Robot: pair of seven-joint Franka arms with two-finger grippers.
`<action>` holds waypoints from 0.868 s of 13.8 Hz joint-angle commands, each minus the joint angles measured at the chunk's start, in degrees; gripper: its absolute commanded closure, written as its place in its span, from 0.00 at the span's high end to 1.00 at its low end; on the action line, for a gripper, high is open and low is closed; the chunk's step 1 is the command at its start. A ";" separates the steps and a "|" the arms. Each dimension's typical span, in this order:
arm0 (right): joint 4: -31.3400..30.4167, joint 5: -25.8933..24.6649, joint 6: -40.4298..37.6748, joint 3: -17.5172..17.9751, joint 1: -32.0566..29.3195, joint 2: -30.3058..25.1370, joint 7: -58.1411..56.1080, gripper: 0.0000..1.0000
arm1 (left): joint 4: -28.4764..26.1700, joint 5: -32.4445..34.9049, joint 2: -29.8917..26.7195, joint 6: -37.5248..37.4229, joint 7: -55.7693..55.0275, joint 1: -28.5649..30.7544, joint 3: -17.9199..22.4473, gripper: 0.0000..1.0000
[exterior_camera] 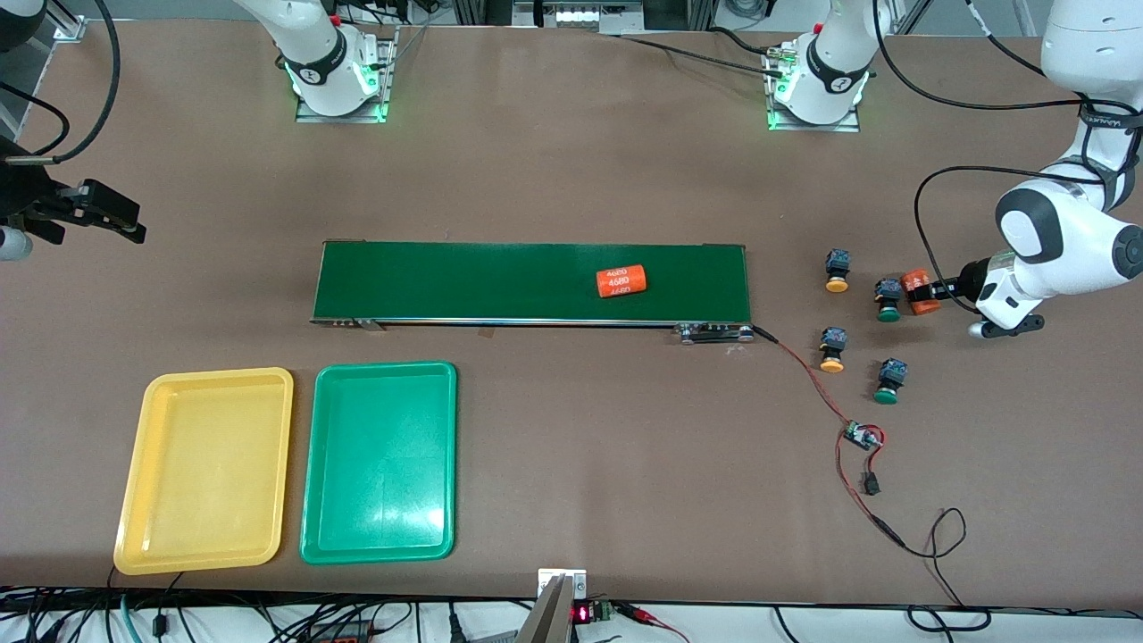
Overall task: Sort buttons by color to trays
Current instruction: 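Grasp the second orange cylinder with the left gripper, carry it over the belt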
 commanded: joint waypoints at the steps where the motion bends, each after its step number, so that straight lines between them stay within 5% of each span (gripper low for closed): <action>1: 0.50 0.77 -0.31 0.15 -0.70 -0.01 -0.19 1.00 | 5.63 -1.04 -3.34 -11.04 1.73 -0.32 0.54 0.15; 6: 0.59 0.77 -0.74 0.15 -0.70 -0.27 0.34 1.00 | 21.11 -0.08 -3.79 -36.64 1.82 -1.37 -0.68 0.13; 12: 0.59 0.69 -0.83 -0.03 0.09 -0.44 0.16 1.00 | 25.53 6.58 -2.39 -39.15 1.46 -3.75 -18.23 0.07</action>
